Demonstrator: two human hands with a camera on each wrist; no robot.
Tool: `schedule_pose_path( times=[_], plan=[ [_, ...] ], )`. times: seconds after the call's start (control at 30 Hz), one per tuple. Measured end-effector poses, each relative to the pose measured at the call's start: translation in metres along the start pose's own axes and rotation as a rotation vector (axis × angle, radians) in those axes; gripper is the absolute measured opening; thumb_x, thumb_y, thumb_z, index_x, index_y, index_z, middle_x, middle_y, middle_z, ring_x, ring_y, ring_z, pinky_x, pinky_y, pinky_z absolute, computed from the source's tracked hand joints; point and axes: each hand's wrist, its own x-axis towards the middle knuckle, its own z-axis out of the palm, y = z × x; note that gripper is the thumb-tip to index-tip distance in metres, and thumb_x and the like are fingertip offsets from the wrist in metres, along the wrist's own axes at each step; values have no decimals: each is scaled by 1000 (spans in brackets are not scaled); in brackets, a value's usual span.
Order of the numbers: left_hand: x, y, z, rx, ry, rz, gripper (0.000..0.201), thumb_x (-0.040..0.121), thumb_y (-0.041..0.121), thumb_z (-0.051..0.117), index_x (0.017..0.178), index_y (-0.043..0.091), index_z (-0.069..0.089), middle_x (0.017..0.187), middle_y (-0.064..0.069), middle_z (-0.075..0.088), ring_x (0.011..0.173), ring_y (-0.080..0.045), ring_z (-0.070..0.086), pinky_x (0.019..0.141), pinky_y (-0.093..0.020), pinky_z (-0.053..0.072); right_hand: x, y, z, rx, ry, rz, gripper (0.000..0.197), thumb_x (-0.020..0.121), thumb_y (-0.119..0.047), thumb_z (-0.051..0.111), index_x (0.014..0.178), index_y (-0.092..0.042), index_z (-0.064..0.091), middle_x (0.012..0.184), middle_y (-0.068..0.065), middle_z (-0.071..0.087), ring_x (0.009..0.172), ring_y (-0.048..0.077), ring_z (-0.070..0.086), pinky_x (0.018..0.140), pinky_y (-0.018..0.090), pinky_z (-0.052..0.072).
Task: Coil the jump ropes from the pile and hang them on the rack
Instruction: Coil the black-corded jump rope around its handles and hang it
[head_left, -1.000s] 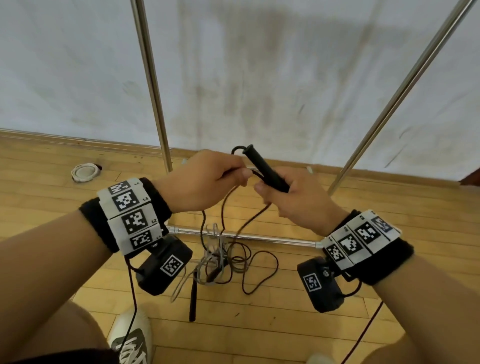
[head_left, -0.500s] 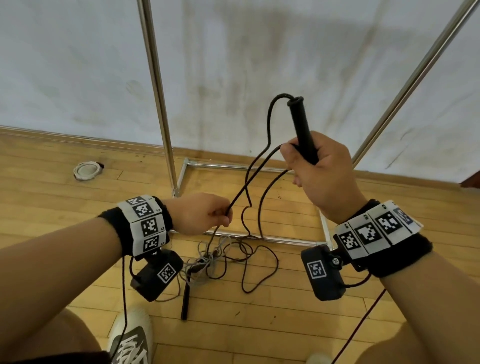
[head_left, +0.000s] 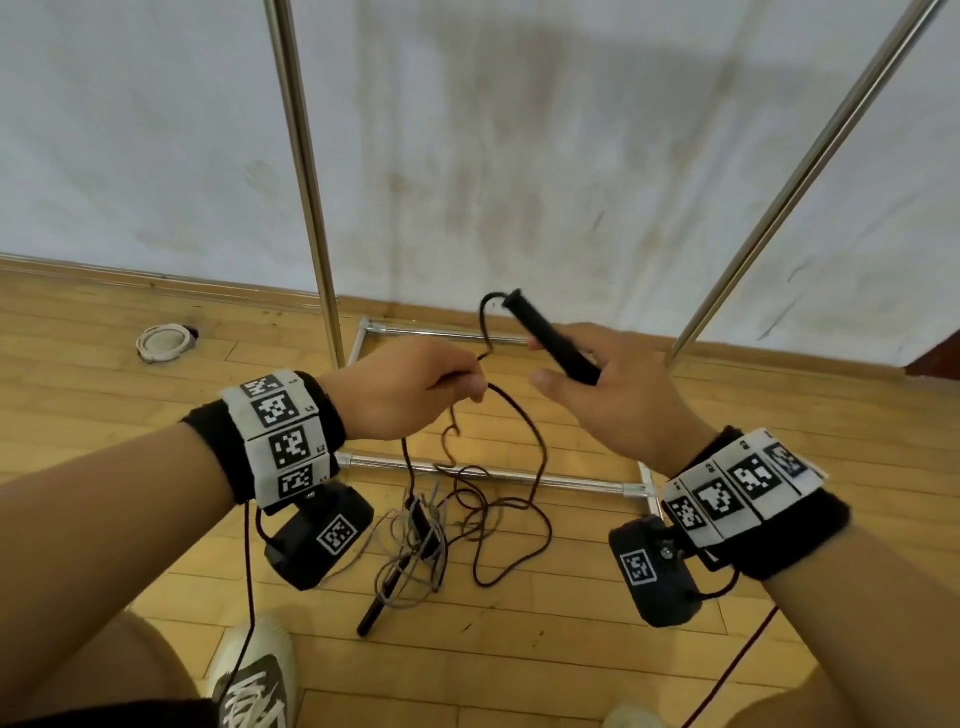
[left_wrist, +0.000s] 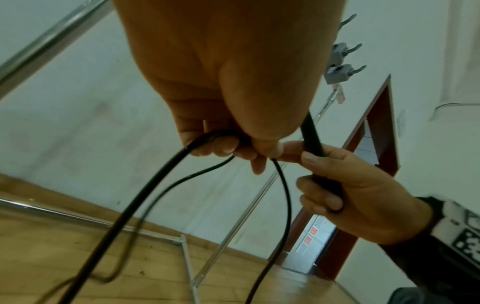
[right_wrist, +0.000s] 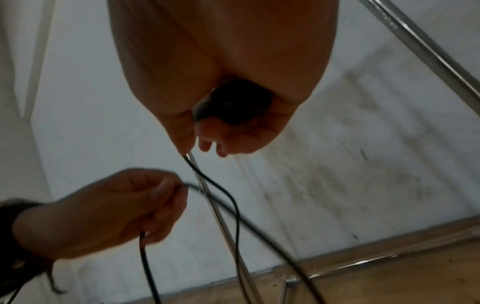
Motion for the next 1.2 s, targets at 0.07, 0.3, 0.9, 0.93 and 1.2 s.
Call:
schedule_pose_path(
  times=[0.07,0.3,0.9,0.93,1.2],
  plan=[
    [-2,9,-1,-56,64,33,22,102,32,48,96,24,67,75,2,61,61,-8,52,56,-17,40,-3,-4,9,36,-102,8,13,88,-36,70,101,-32,69,63,-17,59,50,0,50,49,18,40],
    [-14,11,-5,-161,35,17,18,100,37,50,85,32,59,76,9,59,67,-2,55,60,-16,44,2,-20,15,126,-57,9,19,90,-33,68,79,-18,64,58,-5,53,51,15,51,55,42,50],
    [-9,-23,16,-3,-222,-159,27,103,40,41,88,31,60,77,8,63,63,1,58,60,-20,43,18,-12,-1,34,231,78,22,86,-34,73,108,-35,69,95,-14,68,74,5,62,69,20,48],
    [-8,-20,14,-20,-194,-145,28,103,41,40,89,30,62,77,7,62,64,-1,59,60,-22,46,16,-11,1,3,187,78,24,85,-33,73,109,-35,69,95,-14,66,78,3,61,67,16,44],
    [-12,0,-14,-92,46,56,26,101,37,47,91,25,67,62,5,50,55,-2,47,57,-12,41,10,-13,22,-7,-98,-3,16,87,-32,71,103,-28,71,65,-25,58,58,-1,53,58,18,37]
  ],
)
